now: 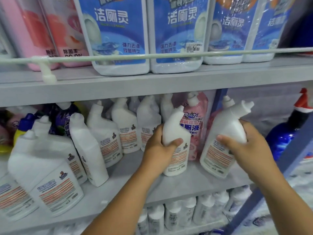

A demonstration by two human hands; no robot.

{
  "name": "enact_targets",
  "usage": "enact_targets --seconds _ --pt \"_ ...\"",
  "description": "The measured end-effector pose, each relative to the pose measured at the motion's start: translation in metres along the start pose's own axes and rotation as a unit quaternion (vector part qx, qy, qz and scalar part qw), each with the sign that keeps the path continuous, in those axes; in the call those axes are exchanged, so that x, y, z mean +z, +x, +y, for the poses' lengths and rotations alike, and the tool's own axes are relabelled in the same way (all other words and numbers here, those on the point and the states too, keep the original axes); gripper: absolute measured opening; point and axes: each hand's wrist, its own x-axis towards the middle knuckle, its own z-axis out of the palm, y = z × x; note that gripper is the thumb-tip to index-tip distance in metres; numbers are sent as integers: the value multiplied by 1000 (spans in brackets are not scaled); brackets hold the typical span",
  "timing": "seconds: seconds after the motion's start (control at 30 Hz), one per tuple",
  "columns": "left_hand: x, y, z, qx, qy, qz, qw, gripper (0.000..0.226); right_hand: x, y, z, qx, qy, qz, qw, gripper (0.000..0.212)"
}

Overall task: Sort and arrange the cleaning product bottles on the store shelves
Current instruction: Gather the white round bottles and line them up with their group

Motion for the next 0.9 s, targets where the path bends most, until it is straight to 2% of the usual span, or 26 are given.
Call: enact_targets --seconds 0.2,0.3,0.37,0.43,0.47,0.5,0.57,0.63,0.7,0.73,0.8,0.87,0.9 --pt "11 16 4 2 31 -79 996 53 14 3 29 -7 -54 25 998 56" --pt "-3 15 -2 33 93 -82 992 41 16 4 30 -3 -90 39 995 58" --pt "-20 19 -8 67 84 1 994 31 14 -4 29 -48 -111 119 985 59" --pt "-45 27 -10 93 64 121 986 30 18 -25 12 -135 -75 199 968 41" --pt "-57 31 -8 111 74 173 976 33 25 -34 0 -183 -50 199 961 30" --pt "-69 34 -4 128 97 213 964 40 34 -40 -13 -219 -17 168 961 22" --pt "-87 43 10 155 149 254 943 45 65 -39 -38 -225 29 49 973 17" --pt "-96 58 20 152 212 248 933 37 102 -25 -65 -169 46 -69 982 23" --pt "-99 74 26 96 287 209 930 33 142 -6 -88 -122 -4 -145 982 39" --pt "-101 81 28 66 306 185 932 38 159 3 -100 -104 -55 -160 980 47" --pt "-103 87 33 -7 324 169 931 41 189 21 -106 -76 -117 -142 980 60" --pt "-106 89 36 -50 345 172 921 39 210 37 -99 -57 -178 -119 975 61" --pt "-107 87 36 -46 352 172 919 38 219 43 -90 -57 -211 -105 970 59"
